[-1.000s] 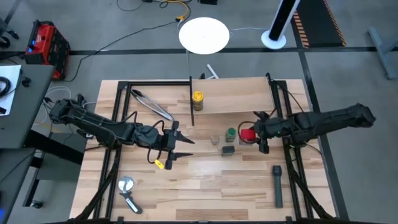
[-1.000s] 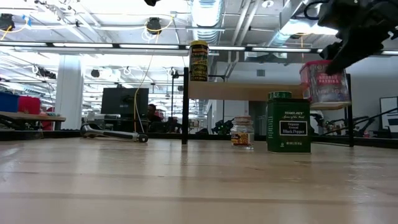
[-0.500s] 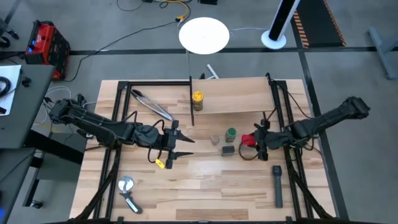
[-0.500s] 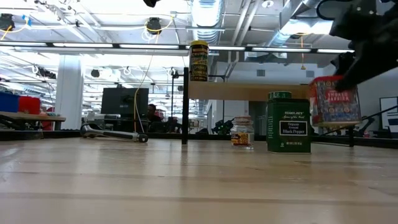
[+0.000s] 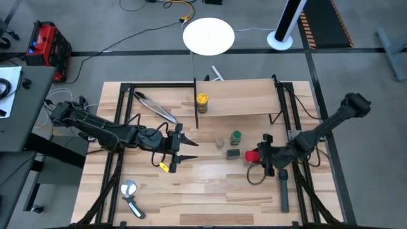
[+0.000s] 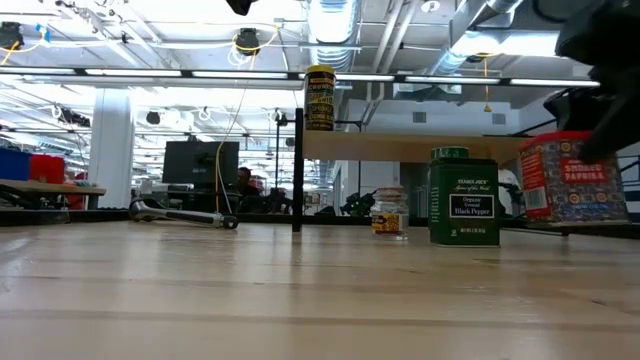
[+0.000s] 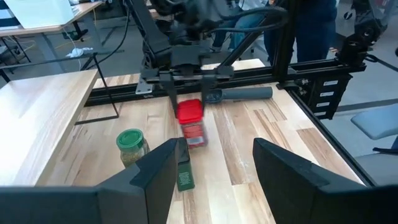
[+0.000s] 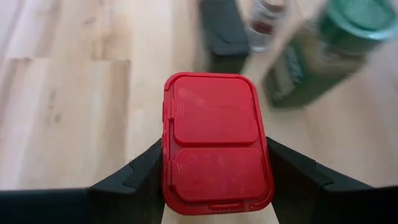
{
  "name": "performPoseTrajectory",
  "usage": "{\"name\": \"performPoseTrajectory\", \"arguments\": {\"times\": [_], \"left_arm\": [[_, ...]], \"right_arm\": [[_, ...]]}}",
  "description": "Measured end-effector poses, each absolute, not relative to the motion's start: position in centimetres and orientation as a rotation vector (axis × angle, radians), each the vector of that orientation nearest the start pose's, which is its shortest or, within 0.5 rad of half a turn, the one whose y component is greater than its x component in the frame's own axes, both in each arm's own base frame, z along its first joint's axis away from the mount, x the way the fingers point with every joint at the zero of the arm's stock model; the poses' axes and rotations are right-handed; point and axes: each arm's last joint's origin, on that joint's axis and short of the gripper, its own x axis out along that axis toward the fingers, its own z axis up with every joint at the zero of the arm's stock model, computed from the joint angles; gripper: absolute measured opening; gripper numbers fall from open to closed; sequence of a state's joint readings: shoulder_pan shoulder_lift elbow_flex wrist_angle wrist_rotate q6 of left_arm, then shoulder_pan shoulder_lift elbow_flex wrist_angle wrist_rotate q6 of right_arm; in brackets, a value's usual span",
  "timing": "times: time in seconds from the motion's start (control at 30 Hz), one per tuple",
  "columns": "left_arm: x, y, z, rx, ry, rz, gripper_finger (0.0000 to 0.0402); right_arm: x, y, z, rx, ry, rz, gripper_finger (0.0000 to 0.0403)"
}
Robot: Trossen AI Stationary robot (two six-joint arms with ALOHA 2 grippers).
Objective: Shelf spices
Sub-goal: Remove the red seasoning can from the shelf
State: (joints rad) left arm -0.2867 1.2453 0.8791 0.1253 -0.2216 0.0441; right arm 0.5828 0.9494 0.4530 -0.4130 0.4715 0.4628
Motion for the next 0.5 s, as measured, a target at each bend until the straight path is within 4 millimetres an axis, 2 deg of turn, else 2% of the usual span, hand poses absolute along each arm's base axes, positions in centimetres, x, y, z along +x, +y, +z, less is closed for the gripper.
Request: {"name": "performPoseTrajectory", "arguments": {"times": [0.23,0.37,0.5], "left_arm": [[26.9,-7.3,29.9,0.101,0.231,-0.066,0.0201],[27.0,-7.3,29.9,0.103,0.23,-0.061,0.0201],[27.0,-7.2,30.0,0.104,0.224,-0.049,0.0201]], "right_arm": [[15.0,11.7,16.1,-0.053,0.725,-0.104,0.0222],[15.0,12.8,14.8,-0.076,0.712,-0.147,0.0222],[15.7,13.6,14.6,-0.089,0.718,-0.161,0.0222]]}}
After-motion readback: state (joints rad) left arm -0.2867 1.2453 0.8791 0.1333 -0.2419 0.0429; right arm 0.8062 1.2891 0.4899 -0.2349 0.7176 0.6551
